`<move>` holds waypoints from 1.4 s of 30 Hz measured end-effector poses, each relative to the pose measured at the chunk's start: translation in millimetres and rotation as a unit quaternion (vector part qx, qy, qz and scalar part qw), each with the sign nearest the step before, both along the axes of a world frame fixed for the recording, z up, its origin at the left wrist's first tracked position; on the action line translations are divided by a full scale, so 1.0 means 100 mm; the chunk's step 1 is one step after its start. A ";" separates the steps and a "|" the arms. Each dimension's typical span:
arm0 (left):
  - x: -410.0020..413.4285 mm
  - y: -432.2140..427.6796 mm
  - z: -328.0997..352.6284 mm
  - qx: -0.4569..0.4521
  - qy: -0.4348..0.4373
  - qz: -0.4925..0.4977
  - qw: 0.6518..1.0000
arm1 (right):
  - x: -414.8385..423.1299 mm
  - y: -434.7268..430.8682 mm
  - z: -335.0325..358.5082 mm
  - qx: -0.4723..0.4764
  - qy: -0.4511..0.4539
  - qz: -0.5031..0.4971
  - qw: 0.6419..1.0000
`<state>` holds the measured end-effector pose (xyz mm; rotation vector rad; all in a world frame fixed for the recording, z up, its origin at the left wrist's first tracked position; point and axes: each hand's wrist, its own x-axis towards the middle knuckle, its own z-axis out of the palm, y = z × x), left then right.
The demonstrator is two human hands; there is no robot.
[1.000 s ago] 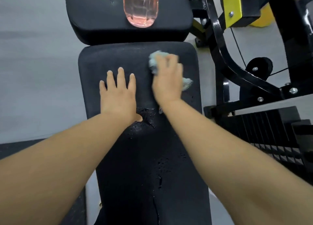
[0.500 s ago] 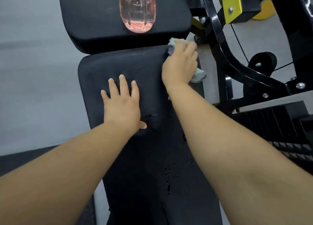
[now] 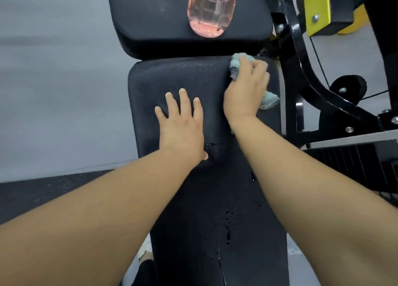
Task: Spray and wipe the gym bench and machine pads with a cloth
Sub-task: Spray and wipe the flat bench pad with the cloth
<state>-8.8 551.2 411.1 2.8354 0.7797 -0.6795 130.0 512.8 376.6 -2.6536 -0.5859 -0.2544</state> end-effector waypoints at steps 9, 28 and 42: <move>-0.64 0.55 0.11 -0.082 -0.141 -0.013 0.987 | -0.33 -0.42 -0.05 -0.051 -0.076 0.383 0.919; -1.26 0.35 -0.12 -0.457 -0.152 0.331 0.812 | -0.78 0.13 -0.09 -0.028 -0.097 0.284 0.953; -1.02 -0.19 0.12 -0.215 -0.244 0.255 0.911 | -0.69 -1.12 -0.25 -0.036 -0.043 0.155 0.986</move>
